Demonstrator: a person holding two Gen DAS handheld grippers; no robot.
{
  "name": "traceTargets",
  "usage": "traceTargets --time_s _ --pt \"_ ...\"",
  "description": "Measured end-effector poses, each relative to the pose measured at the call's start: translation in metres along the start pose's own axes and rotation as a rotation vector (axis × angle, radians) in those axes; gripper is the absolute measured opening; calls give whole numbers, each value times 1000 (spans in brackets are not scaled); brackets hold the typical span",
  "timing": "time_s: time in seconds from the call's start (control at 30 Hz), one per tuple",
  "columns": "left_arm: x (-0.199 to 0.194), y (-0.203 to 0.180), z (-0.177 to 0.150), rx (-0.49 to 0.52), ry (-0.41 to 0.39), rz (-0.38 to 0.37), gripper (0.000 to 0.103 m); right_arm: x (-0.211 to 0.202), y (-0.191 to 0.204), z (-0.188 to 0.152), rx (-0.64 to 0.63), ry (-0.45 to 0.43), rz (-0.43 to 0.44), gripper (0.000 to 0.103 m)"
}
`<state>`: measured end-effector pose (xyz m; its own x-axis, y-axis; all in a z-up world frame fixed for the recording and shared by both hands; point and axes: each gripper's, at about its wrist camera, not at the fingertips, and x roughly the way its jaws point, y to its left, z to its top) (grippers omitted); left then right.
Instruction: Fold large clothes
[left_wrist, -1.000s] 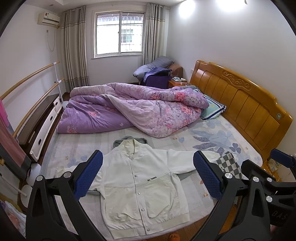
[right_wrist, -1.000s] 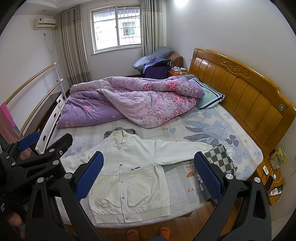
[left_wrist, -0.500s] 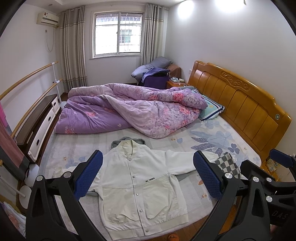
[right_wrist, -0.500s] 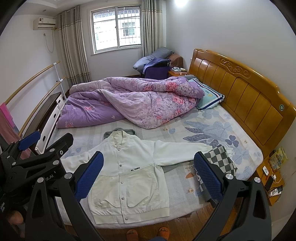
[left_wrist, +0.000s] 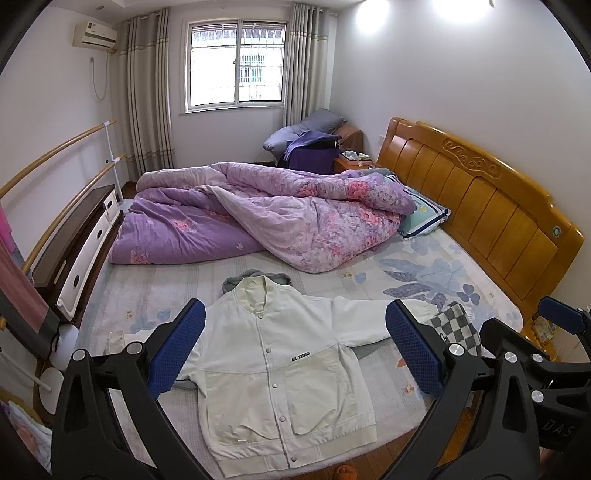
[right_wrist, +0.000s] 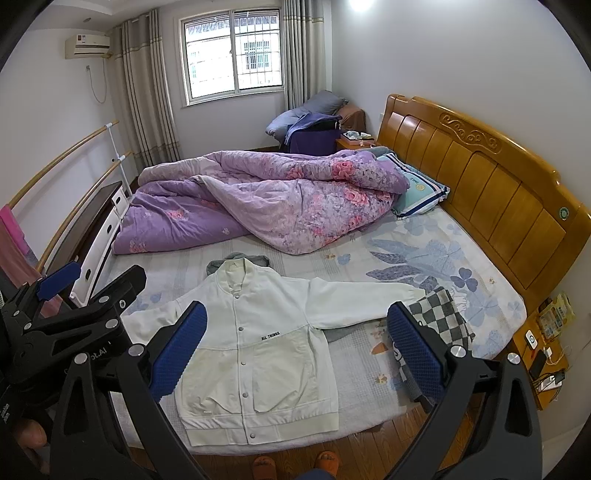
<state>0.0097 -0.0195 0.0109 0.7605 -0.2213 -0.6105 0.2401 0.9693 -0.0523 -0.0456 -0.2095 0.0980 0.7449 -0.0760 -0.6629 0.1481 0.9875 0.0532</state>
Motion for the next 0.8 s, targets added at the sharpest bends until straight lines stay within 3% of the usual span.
traceTargets --time_s 0.8 --pt "4 3 4 6 1 1 98 7 -3 3 7 15 14 94"
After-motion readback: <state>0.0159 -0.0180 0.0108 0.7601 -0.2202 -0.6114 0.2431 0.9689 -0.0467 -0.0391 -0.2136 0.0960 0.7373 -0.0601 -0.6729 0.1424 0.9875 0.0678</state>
